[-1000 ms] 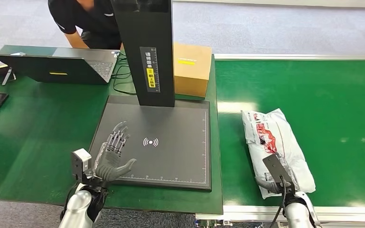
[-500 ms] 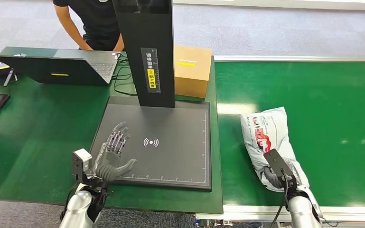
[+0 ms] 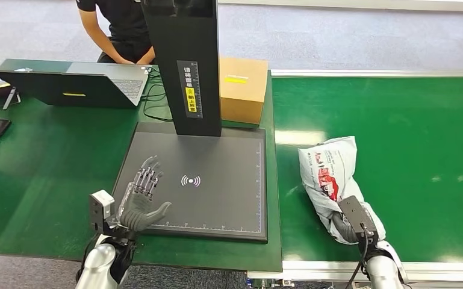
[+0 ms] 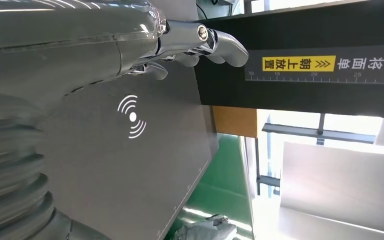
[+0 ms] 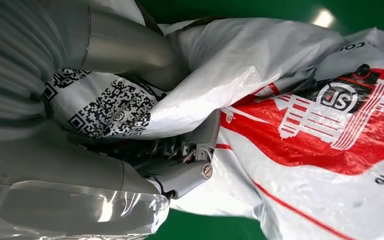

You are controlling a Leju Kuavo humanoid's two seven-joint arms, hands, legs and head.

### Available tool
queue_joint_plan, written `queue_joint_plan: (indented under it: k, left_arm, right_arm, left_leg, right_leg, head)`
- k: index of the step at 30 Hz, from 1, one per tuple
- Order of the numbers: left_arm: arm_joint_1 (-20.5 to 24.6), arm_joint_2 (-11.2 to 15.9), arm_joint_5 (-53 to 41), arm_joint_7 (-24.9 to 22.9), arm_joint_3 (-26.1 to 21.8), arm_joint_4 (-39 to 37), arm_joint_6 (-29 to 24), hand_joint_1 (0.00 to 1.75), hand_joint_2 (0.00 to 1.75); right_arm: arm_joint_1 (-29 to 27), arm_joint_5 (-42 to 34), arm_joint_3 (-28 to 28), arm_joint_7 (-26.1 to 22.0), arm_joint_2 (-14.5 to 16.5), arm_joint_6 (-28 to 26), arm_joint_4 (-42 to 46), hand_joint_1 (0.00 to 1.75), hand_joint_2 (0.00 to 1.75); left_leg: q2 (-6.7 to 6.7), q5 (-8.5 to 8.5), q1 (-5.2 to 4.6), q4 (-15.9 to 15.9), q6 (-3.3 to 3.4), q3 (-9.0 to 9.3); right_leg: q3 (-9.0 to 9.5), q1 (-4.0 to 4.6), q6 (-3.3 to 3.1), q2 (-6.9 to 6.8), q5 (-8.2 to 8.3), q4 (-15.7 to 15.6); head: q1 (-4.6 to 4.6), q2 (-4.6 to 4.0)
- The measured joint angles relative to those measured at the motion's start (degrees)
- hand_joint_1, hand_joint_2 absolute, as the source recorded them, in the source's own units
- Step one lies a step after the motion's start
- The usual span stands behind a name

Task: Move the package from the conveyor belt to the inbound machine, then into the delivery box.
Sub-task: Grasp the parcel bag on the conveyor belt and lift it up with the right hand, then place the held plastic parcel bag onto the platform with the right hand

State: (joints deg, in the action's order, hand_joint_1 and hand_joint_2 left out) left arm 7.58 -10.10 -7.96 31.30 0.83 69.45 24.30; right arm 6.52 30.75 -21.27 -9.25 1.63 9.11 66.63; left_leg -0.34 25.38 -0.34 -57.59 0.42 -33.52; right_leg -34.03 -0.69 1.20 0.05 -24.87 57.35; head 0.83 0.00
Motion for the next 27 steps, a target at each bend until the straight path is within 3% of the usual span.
queue_joint_plan:
  k: [4,9,17,27]
  left_arm:
    - [-0.3,0.0,0.3,0.4,-0.1,0.3,0.0,0.00,1.75]
    - [-0.2,0.0,0.6,1.2,-0.1,0.4,0.1,0.00,1.75]
    - [0.1,0.0,0.6,1.5,-0.1,0.4,0.1,0.00,1.75]
    - [0.7,-0.1,1.9,1.8,-0.2,0.6,0.4,0.00,1.75]
  right_arm:
    - [-1.4,-4.9,0.0,-9.1,0.5,-2.1,3.9,1.75,1.75]
    - [-2.1,-7.9,0.0,-14.5,1.2,-3.8,10.1,1.75,1.75]
    - [-2.7,-6.7,1.0,-19.7,1.9,-3.8,18.3,1.75,1.75]
    - [0.3,7.0,10.2,-20.0,-0.9,-2.7,20.7,1.75,1.75]
  left_leg:
    - [-0.01,-0.02,-0.01,0.0,-0.02,-0.21]
    - [-0.02,-0.02,-0.01,0.0,-0.02,-0.24]
    - [-0.02,-0.01,-0.01,0.0,-0.01,-0.34]
    - [-0.02,-0.02,-0.01,0.0,-0.02,-0.36]
  right_leg:
    - [-0.23,-0.02,0.00,-0.01,0.01,0.0]
    - [-0.25,-0.02,0.00,-0.03,0.00,0.0]
    - [-0.34,-0.02,0.00,-0.02,0.00,0.0]
    - [-0.34,-0.02,0.00,-0.02,0.01,0.1]
  head:
    - [0.02,0.00]
    - [0.01,0.00]
    - [0.01,0.00]
    - [0.01,0.00]
